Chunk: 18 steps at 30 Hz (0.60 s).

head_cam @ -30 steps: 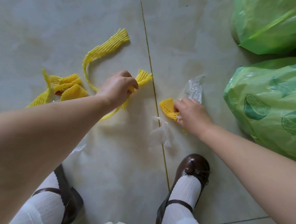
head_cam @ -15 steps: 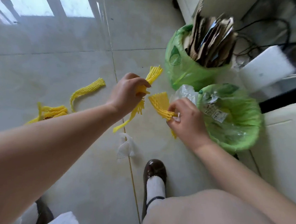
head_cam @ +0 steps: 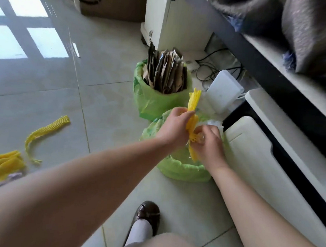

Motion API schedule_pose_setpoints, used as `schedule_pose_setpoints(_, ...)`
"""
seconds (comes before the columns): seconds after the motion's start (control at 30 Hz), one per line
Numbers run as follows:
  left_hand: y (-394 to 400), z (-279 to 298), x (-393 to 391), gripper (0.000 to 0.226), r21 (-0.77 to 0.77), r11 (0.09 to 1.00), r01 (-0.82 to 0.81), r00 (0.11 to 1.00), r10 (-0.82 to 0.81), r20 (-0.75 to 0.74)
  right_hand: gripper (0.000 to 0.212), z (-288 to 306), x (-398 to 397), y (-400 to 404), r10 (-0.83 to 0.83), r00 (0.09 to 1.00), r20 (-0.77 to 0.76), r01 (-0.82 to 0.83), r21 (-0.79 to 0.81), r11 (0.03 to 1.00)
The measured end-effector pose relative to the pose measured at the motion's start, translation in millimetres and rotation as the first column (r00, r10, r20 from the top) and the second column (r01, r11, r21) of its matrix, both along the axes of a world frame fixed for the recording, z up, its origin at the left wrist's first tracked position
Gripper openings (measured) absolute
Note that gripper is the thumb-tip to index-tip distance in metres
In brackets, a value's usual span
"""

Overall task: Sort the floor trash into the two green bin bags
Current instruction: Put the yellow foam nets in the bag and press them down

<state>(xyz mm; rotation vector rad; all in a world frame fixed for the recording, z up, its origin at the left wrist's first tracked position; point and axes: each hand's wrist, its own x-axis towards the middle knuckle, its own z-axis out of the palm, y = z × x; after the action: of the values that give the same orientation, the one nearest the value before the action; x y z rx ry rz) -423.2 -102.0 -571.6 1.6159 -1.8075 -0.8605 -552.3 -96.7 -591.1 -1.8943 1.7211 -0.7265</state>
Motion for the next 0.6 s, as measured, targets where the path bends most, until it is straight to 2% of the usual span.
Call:
schedule_pose_setpoints(0.13, -6.7, -33.3, -13.0, 0.086, 0.162, 0.969, 0.189, 0.964, -0.214, 0.155, 0.030, -33.6, -13.7, -11.0, 0.084, 0.982, -0.172, -0.061, 0.131, 0.989)
schedule_pose_setpoints(0.2, -10.6, -50.4, -17.5, 0.096, 0.229, 0.945, 0.235, 0.921, -0.292, 0.258, 0.047, -43.6, -15.3, -16.4, 0.178, 0.940, -0.290, -0.115, 0.221, 0.968)
schedule_pose_setpoints(0.27, -16.6, -64.9, -20.2, 0.097, 0.272, 0.932, 0.239, 0.855, -0.335, 0.396, 0.074, -51.9, -16.2, -21.8, 0.285, 0.845, -0.451, -0.142, 0.325, 0.935)
schedule_pose_setpoints(0.33, -21.6, -74.6, -22.3, 0.095, 0.291, 0.928, 0.233, 0.784, -0.356, 0.508, 0.090, -57.7, -16.5, -27.5, 0.377, 0.734, -0.565, -0.136, 0.422, 0.896)
schedule_pose_setpoints(0.43, -30.9, -86.1, -28.2, 0.091, 0.340, 0.913, 0.227, 0.717, -0.393, 0.576, 0.099, -67.3, -16.7, -37.4, 0.451, 0.660, -0.601, -0.129, 0.501, 0.856)
schedule_pose_setpoints(0.6, -48.8, -99.6, -38.9, 0.087, 0.457, 0.865, 0.209, 0.648, -0.472, 0.597, 0.105, -85.6, -10.3, -51.8, 0.532, 0.649, -0.545, -0.116, 0.620, 0.776)
